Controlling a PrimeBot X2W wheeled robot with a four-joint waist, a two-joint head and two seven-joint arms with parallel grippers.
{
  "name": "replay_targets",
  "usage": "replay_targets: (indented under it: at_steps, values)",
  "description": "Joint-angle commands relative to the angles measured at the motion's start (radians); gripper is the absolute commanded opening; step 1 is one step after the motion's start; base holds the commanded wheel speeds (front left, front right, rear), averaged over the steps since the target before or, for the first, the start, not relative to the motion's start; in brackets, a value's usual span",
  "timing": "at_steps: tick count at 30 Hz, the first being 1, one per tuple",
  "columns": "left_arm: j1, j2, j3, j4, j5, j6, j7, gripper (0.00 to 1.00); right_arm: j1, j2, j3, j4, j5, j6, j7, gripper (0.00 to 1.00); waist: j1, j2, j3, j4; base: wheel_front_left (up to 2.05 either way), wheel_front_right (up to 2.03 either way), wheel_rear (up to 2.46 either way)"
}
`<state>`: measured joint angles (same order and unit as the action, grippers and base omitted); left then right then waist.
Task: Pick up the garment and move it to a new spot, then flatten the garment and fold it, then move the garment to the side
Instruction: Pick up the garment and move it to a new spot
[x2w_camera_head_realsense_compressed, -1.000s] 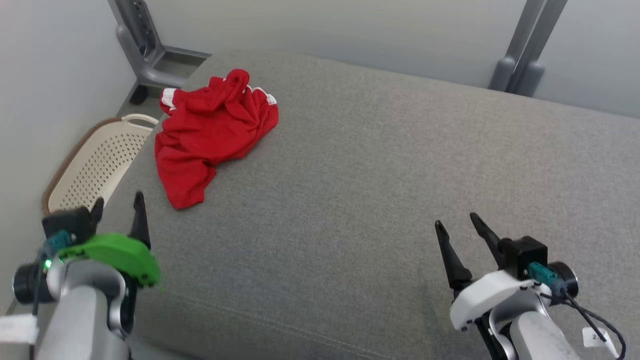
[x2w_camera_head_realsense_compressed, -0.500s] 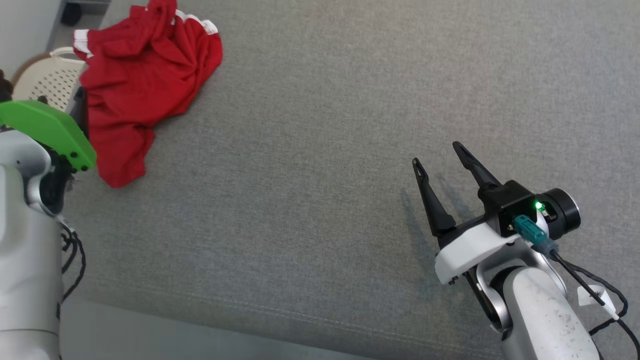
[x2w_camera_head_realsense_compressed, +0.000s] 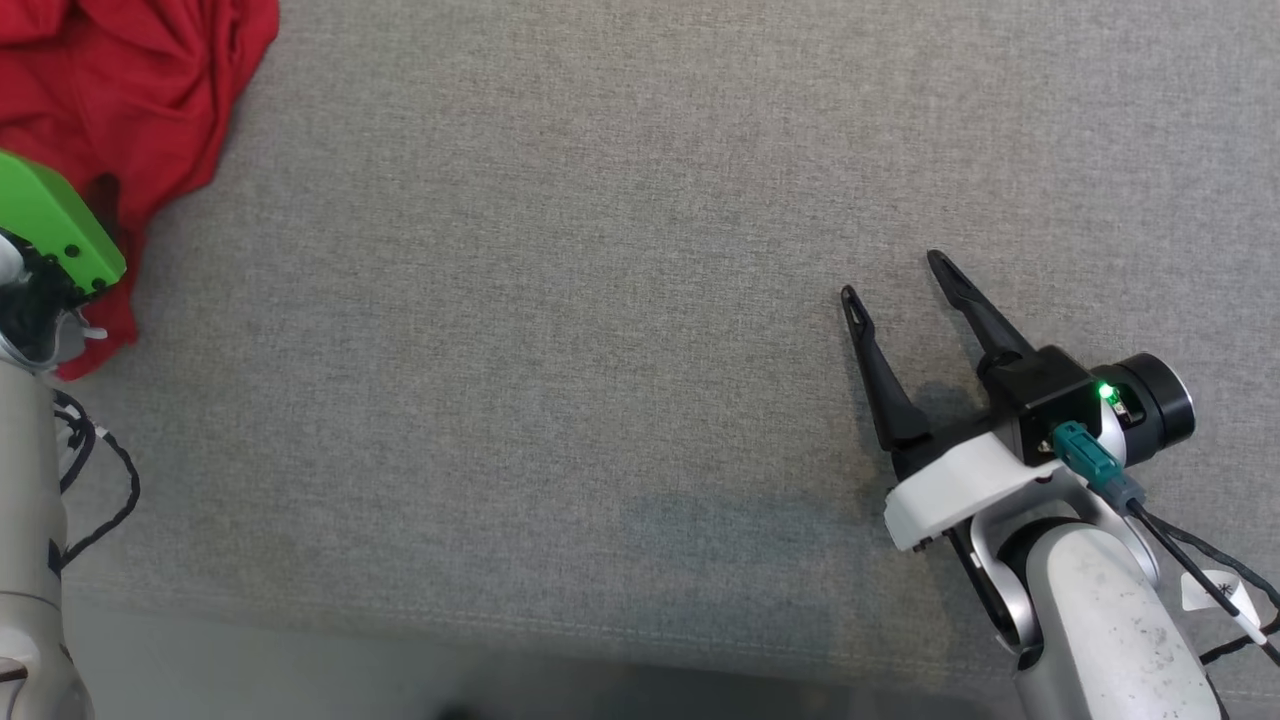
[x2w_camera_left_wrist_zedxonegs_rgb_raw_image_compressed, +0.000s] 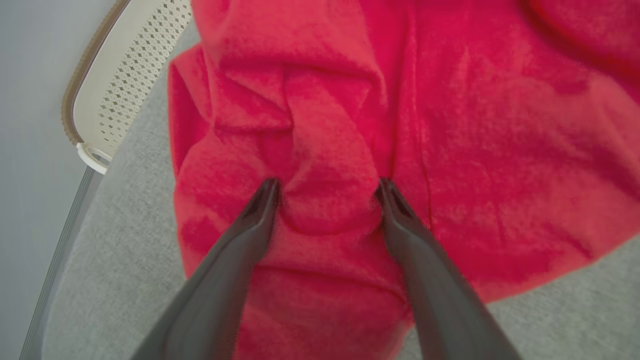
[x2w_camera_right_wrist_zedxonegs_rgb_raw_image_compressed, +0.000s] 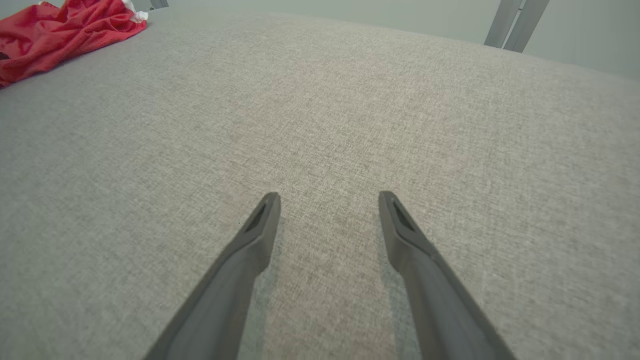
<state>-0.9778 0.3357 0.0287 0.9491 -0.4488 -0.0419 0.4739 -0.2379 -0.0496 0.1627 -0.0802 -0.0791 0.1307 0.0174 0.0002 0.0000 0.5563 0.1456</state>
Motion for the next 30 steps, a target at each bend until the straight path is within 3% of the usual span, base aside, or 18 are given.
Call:
replay_targets:
  at_steps: [1, 4, 5, 6, 12, 19, 30]
  values:
    - [-0.014, -0.003, -0.001, 0.017, -0.008, 0.012, 0.005, 1.0, -0.009, -0.002, 0.0, -0.006, -0.004, 0.0, -0.004, 1.0, -0.0002, 0.0, 0.021, -0.018, 0.0, 0.0, 0.0]
    - [-0.008, -0.019, 0.001, 0.033, -0.015, 0.015, 0.003, 1.0, -0.012, -0.002, -0.002, 0.0, 0.001, 0.0, -0.008, 1.0, -0.0002, 0.0, 0.017, -0.016, 0.0, 0.0, 0.0]
    - [-0.005, -0.023, -0.004, 0.038, -0.012, 0.015, -0.002, 0.38, -0.012, -0.002, 0.0, 0.003, 0.004, 0.0, -0.011, 1.0, -0.0002, 0.0, 0.013, -0.015, 0.0, 0.0, 0.0]
    - [-0.001, -0.026, -0.006, 0.04, -0.012, 0.012, -0.012, 0.0, -0.013, -0.002, 0.001, 0.008, 0.007, 0.0, -0.013, 1.0, -0.0002, 0.0, 0.007, -0.014, 0.0, 0.0, 0.0]
    - [0.021, -0.036, 0.021, 0.028, -0.044, -0.014, -0.099, 0.0, -0.012, -0.002, 0.01, 0.056, 0.039, 0.0, -0.043, 1.0, -0.0002, 0.0, -0.061, -0.021, 0.0, 0.0, 0.0]
    - [0.072, -0.029, -0.002, -0.028, -0.023, -0.037, -0.239, 0.0, 0.013, -0.002, 0.032, 0.153, 0.113, 0.0, -0.099, 1.0, -0.0002, 0.0, -0.229, -0.073, 0.0, 0.0, 0.0]
    - [0.132, -0.069, -0.108, -0.226, 0.024, -0.061, -0.217, 0.0, 0.081, -0.002, 0.037, 0.253, 0.197, 0.0, -0.151, 1.0, -0.0002, 0.0, -0.432, -0.206, 0.0, 0.0, 0.0]
